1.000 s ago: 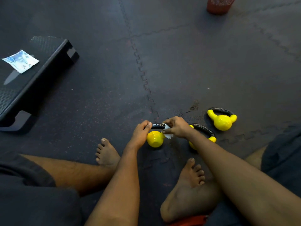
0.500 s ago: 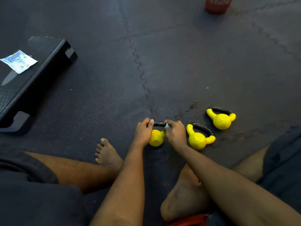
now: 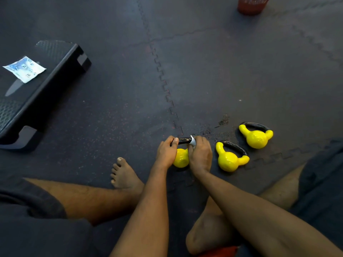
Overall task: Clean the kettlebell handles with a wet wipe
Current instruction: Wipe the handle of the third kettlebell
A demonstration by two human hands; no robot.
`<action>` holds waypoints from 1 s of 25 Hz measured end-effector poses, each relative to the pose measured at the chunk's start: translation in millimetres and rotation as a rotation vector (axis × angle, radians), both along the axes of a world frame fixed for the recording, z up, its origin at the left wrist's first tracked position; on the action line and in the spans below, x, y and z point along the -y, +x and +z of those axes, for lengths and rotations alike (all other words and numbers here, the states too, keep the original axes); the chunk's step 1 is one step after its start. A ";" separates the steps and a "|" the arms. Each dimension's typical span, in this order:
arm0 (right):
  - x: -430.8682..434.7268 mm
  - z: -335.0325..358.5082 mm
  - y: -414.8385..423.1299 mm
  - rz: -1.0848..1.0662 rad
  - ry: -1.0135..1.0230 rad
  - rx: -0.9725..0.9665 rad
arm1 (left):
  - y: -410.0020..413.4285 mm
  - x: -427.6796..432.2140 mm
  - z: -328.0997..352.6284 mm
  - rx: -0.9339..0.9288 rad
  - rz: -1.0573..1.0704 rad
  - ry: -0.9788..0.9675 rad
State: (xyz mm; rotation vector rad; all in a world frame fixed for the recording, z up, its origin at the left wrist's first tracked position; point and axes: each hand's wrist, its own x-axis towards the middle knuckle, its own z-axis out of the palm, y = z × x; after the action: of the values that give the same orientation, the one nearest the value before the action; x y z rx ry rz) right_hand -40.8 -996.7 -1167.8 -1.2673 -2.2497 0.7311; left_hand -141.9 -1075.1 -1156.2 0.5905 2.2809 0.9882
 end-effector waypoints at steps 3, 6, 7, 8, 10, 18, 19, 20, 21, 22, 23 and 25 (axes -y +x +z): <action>-5.5 -0.9 -2.6 0.075 0.044 0.010 | -2.4 3.8 -3.3 0.008 0.005 0.016; -15.0 1.1 -4.8 0.182 0.053 0.053 | -4.5 7.6 -5.5 0.012 -0.003 0.043; -19.4 1.6 -4.0 0.217 0.045 0.065 | -5.0 8.6 -6.0 0.013 -0.011 0.049; -24.3 2.8 -2.3 0.251 0.028 0.077 | -5.4 9.1 -6.2 0.014 -0.021 0.055; -33.9 6.0 1.5 0.317 -0.025 0.104 | -5.2 9.4 -4.8 0.010 -0.032 0.067; -70.0 37.5 14.1 0.610 -0.387 0.264 | -4.4 12.7 -1.5 0.078 -0.005 0.120; -66.9 35.9 19.0 0.571 -0.431 0.205 | -2.6 12.1 0.6 0.098 0.037 0.125; -61.1 34.2 22.9 0.510 -0.448 0.136 | -0.9 11.5 2.3 0.111 0.064 0.122; -53.5 32.4 24.6 0.445 -0.429 0.065 | 0.0 11.6 3.4 0.115 0.074 0.116; -46.2 30.7 24.2 0.391 -0.382 0.010 | 0.3 11.7 4.0 0.114 0.073 0.114; -39.8 29.3 22.7 0.361 -0.324 -0.027 | 0.2 11.9 4.1 0.115 0.068 0.120; -29.7 27.7 19.3 0.369 -0.237 -0.053 | -0.1 12.5 4.7 0.133 0.074 0.131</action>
State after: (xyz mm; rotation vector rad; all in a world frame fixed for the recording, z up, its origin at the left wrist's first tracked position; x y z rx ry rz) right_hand -21.5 -967.0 -1140.0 -0.9223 -2.4368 1.1800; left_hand -142.0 -1087.6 -1151.4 0.4817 2.1462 1.1844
